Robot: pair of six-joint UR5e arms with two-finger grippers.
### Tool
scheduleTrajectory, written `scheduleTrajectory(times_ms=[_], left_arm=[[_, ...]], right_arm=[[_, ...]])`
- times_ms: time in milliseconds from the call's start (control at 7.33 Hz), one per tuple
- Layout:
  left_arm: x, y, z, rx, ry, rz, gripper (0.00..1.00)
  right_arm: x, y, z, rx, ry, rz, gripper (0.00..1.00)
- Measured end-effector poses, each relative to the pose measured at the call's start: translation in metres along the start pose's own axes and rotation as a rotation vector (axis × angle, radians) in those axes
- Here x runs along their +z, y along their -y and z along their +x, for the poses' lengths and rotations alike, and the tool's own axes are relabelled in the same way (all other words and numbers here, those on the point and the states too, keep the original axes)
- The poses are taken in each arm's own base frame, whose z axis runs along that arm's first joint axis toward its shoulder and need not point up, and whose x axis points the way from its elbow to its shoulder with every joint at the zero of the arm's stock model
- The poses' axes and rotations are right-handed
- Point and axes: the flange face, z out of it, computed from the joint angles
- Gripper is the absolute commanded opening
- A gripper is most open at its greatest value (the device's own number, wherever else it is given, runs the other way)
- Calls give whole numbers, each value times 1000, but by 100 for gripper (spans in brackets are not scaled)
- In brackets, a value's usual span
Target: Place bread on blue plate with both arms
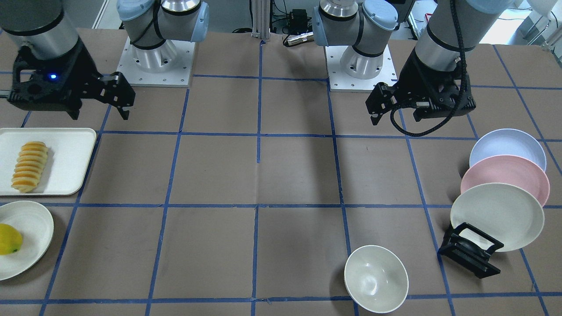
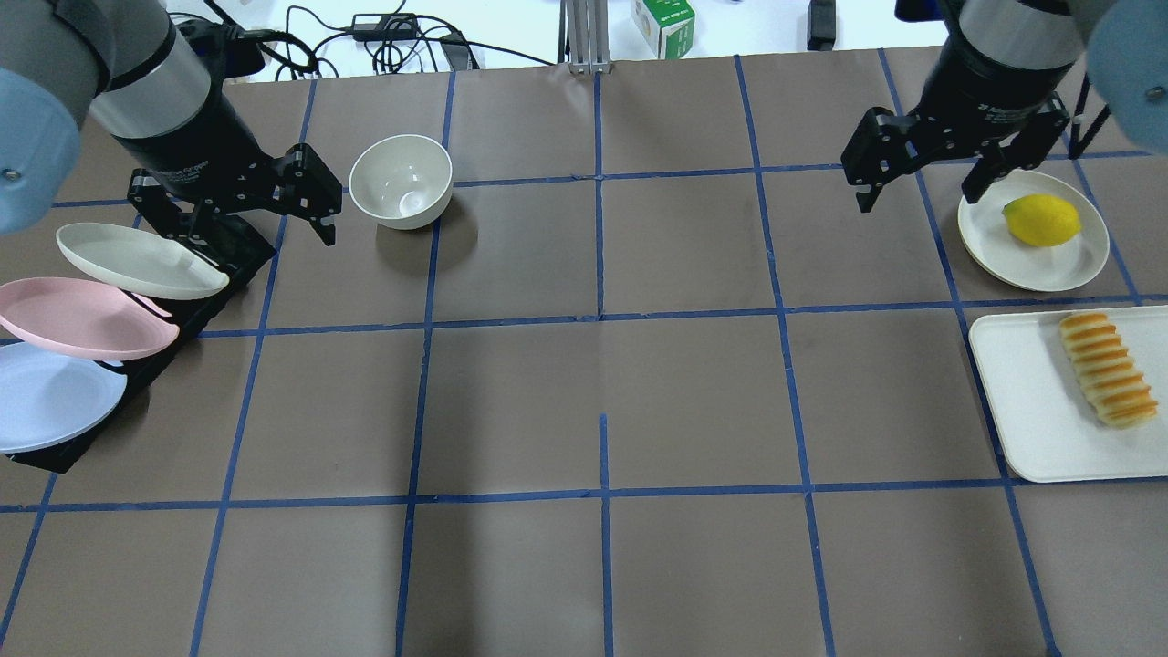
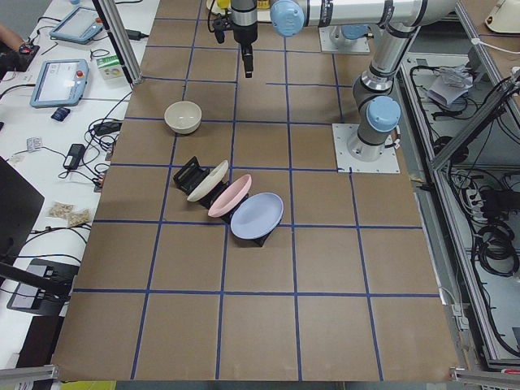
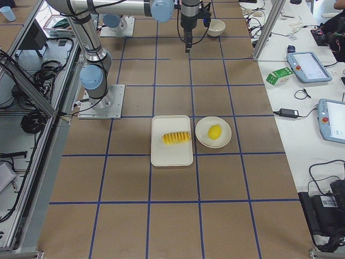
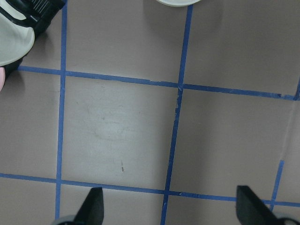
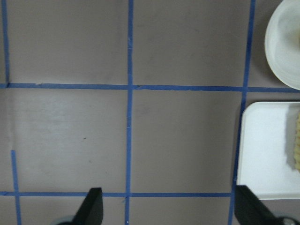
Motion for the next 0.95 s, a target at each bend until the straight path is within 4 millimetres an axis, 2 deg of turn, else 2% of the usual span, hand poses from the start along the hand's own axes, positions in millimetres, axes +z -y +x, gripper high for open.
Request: scheduleTrajectory(times_ms=[273, 545, 682, 955], left_arm=[[1, 0, -1, -2, 6, -2, 100], [2, -1, -2, -2, 9, -4, 100], [2, 0, -4, -6, 9, -4, 100], [5, 4, -7, -13, 6, -4, 100]], right_arm=[[39, -5, 80, 18, 4, -51, 100], [63, -8, 139, 7, -8, -6, 100], [71, -9, 159, 10, -16, 10, 100], [91, -5, 178, 13, -23, -36, 100]])
